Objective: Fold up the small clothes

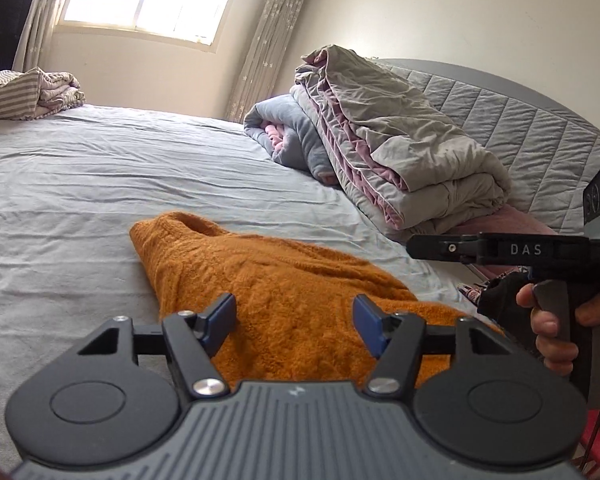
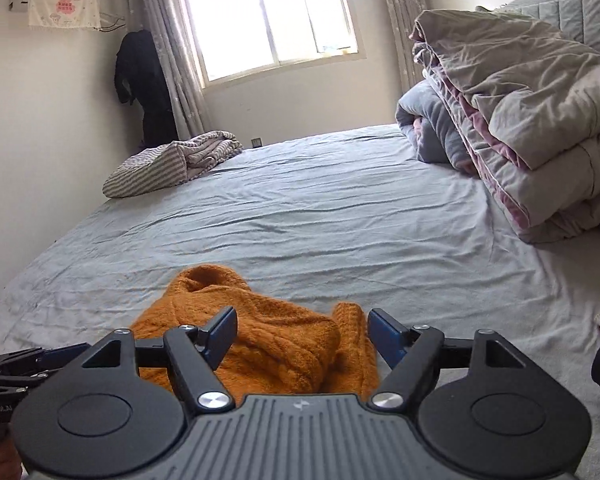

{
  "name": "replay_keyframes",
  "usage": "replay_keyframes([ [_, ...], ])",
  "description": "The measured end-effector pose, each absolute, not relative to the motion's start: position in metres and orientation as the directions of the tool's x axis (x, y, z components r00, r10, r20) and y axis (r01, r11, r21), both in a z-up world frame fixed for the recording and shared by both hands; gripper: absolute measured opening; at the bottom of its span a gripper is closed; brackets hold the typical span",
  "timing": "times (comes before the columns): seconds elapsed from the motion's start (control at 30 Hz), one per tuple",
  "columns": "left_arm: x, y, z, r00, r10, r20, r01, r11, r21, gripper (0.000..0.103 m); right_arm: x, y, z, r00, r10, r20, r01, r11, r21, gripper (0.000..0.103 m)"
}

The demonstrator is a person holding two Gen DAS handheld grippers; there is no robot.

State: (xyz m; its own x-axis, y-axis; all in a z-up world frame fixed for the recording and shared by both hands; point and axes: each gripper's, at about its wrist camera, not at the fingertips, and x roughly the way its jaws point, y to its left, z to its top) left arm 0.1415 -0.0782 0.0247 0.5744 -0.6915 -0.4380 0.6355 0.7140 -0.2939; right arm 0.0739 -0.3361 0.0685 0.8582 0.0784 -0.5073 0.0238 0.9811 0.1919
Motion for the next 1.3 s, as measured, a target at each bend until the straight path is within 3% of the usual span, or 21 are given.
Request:
replay_keyframes([
  [0.07,0.134,-0.094,0.019,0.604,-0.660,-0.447,0.650,0.732,-0.204,0.062,0.080,-0.321,0.059,0.836,0.092,-0.541,-0.009,0.988,0.154,0.065],
  [0.2,0.115,-0.113,0.004,0.644,-0.624,-0.443,0.672,0.738,-0.063,0.063,0.083,-0.318,0.036,0.801,0.017,-0.599,0.050,0.994,0.096,0.068],
  [0.3,0.104,-0.117,0.001,0.668,-0.608,-0.429,0.676,0.737,0.008,0.063,0.078,-0.349,0.031,0.801,0.078,-0.594,0.114,0.954,0.278,0.076],
  [0.4,0.109,-0.109,0.004,0.650,-0.626,-0.430,0.673,0.737,-0.055,0.063,0.081,-0.375,0.025,0.786,0.180,-0.591,0.128,0.888,0.441,0.077],
  [0.47,0.113,-0.104,0.006,0.643,-0.634,-0.429,0.669,0.738,-0.088,0.063,0.082,-0.381,0.021,0.786,0.260,-0.561,0.093,0.847,0.524,0.059],
  [0.63,0.116,-0.098,0.007,0.637,-0.640,-0.430,0.667,0.737,-0.108,0.063,0.098,-0.377,0.007,0.739,0.239,-0.630,0.170,0.839,0.517,0.058],
  [0.7,0.118,-0.098,0.010,0.638,-0.635,-0.435,0.660,0.742,-0.116,0.064,0.099,-0.375,0.008,0.751,0.266,-0.605,0.147,0.825,0.546,0.041],
  [0.73,0.119,-0.096,0.011,0.642,-0.630,-0.437,0.654,0.748,-0.117,0.065,0.097,-0.371,0.014,0.763,0.287,-0.579,0.114,0.822,0.557,0.023],
  [0.87,0.133,-0.082,0.027,0.631,-0.649,-0.426,0.632,0.748,-0.202,0.065,0.079,-0.354,0.060,0.832,0.272,-0.483,0.001,0.870,0.493,0.016],
  [0.97,0.150,-0.069,0.034,0.614,-0.685,-0.393,0.588,0.729,-0.351,0.058,0.065,-0.370,0.085,0.885,0.256,-0.390,-0.031,0.866,0.498,0.015],
  [1.03,0.156,-0.075,0.029,0.583,-0.698,-0.416,0.579,0.716,-0.390,0.047,0.067,-0.386,0.075,0.880,0.191,-0.434,0.044,0.879,0.475,0.015],
  [1.13,0.152,-0.096,0.006,0.541,-0.691,-0.479,0.605,0.716,-0.349,0.051,0.077,-0.402,0.026,0.801,0.142,-0.581,0.172,0.876,0.451,0.017],
  [1.2,0.144,-0.105,-0.003,0.558,-0.677,-0.479,0.627,0.723,-0.292,0.053,0.074,-0.395,-0.001,0.773,0.105,-0.626,0.200,0.896,0.397,0.023],
  [1.27,0.143,-0.104,0.002,0.561,-0.670,-0.486,0.623,0.728,-0.285,0.053,0.064,-0.394,0.003,0.797,0.059,-0.602,0.211,0.905,0.368,0.044],
  [1.3,0.146,-0.101,0.008,0.560,-0.665,-0.494,0.608,0.735,-0.301,0.052,0.062,-0.396,0.010,0.804,0.052,-0.592,0.218,0.901,0.375,0.047],
])
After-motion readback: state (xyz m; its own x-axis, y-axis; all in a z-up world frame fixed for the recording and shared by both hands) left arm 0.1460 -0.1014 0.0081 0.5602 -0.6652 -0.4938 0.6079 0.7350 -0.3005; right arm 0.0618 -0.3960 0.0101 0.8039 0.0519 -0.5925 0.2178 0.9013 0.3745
